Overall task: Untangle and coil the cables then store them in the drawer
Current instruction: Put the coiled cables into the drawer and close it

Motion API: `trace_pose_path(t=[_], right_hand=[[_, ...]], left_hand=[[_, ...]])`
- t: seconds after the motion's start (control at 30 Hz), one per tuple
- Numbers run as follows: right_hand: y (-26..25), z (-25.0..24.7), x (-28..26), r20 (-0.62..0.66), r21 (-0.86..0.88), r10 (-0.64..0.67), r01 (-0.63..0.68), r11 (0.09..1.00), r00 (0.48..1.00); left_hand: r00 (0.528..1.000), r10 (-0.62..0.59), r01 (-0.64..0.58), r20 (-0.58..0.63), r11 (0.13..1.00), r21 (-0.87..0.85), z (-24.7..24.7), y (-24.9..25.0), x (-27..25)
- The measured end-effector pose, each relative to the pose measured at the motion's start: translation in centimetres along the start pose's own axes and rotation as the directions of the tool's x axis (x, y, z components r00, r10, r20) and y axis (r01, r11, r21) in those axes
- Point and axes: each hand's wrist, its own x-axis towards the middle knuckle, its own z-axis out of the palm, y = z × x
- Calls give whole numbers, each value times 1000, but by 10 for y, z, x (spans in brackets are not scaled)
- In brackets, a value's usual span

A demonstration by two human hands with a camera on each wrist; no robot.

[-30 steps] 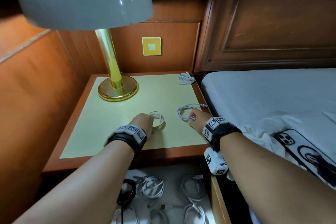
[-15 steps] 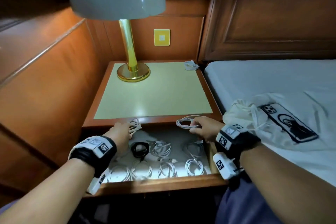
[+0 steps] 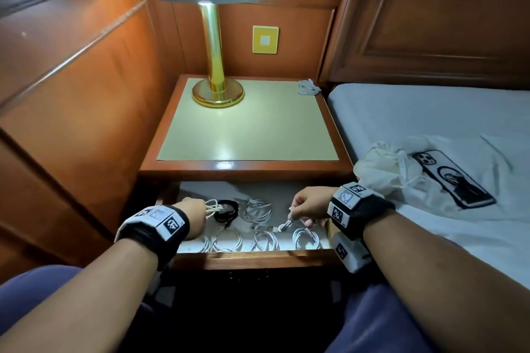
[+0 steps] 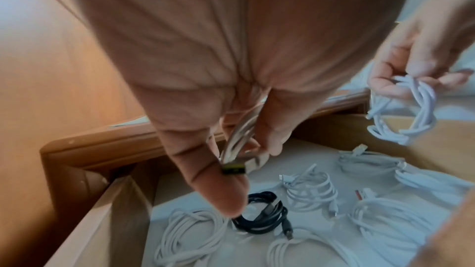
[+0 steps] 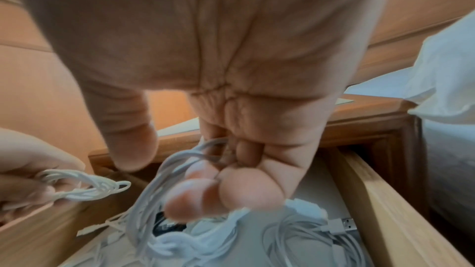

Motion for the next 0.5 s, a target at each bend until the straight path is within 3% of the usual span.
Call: trace_pose_path(t=[0.17,0.3,0.37,0.43,0.5], right_hand=[[-6,1,12,-28,61,-46,47,997,999],[1,1,15,36,-31,79,-78,996,996],[-2,-3,12,-46,-160,63,-69,985,997],[-8,-14,6,-195,-254,-52,1,967,979],[-13,-25,3,-330,-203,-140,75,976,934]], left_hand=[[1000,18,-18,8,1000,25,4,6,12],[999,33,-36,-31,991,-125,12,5,24],[995,59,-70,-79,986,-151,7,5,26],[975,94,-140,-200,962,-233,-2,3,26],[929,91,-219,-358,917,-335,-17,0,29]])
